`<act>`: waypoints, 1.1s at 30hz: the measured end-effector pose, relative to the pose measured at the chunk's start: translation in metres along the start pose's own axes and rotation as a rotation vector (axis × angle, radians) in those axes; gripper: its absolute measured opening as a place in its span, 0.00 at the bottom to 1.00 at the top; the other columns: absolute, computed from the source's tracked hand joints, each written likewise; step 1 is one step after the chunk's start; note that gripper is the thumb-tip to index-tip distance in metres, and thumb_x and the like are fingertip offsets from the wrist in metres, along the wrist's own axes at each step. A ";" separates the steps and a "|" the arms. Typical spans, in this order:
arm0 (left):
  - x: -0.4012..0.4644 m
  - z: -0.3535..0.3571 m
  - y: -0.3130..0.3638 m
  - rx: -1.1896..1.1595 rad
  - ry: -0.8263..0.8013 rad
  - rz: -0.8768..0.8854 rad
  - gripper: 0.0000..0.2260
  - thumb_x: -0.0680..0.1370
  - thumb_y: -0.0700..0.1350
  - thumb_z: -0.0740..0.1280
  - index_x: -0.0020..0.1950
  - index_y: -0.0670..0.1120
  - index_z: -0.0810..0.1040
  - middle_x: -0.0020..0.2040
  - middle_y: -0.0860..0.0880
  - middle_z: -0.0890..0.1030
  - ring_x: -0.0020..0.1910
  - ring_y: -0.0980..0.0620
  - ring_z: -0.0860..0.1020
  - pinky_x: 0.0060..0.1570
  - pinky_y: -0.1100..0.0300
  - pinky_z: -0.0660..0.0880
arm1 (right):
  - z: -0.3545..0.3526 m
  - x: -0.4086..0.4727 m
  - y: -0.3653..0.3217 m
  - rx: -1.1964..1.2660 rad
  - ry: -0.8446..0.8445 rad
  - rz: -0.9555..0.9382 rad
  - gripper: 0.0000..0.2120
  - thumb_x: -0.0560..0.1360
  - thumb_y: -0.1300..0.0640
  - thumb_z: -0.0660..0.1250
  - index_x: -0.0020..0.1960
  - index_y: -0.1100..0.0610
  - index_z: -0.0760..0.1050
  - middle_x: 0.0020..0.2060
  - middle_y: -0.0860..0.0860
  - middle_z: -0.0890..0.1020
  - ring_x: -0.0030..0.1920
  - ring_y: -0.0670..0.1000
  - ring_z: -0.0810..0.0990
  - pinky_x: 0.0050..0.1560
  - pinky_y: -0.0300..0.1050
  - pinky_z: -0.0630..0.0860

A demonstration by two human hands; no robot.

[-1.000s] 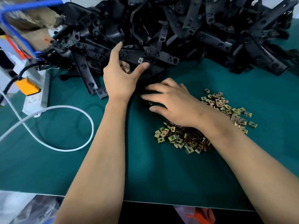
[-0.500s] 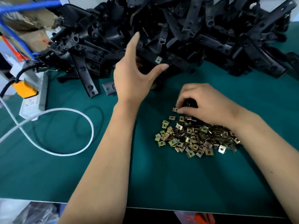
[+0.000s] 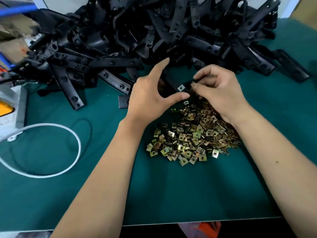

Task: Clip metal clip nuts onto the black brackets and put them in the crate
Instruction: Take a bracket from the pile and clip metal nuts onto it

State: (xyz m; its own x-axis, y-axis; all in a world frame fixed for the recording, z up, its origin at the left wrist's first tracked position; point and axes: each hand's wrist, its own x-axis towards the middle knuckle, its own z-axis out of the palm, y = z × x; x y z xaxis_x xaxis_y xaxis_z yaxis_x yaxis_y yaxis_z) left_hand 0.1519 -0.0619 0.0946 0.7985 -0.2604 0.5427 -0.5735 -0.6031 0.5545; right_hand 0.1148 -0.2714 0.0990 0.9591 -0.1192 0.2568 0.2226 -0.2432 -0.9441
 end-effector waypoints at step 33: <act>-0.004 0.000 0.017 -0.059 -0.101 0.107 0.43 0.72 0.62 0.76 0.82 0.50 0.63 0.34 0.60 0.74 0.33 0.60 0.73 0.38 0.63 0.70 | 0.019 -0.006 -0.013 0.010 0.087 0.071 0.09 0.78 0.51 0.71 0.41 0.52 0.85 0.31 0.47 0.80 0.38 0.46 0.78 0.47 0.47 0.76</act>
State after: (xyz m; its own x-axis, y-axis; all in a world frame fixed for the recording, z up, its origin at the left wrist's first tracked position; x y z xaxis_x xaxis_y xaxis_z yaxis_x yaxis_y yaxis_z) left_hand 0.1391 -0.0707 0.1020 0.7448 -0.3969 0.5364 -0.6638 -0.5228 0.5348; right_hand 0.1097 -0.2495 0.1059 0.9538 -0.2188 0.2061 0.1573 -0.2212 -0.9625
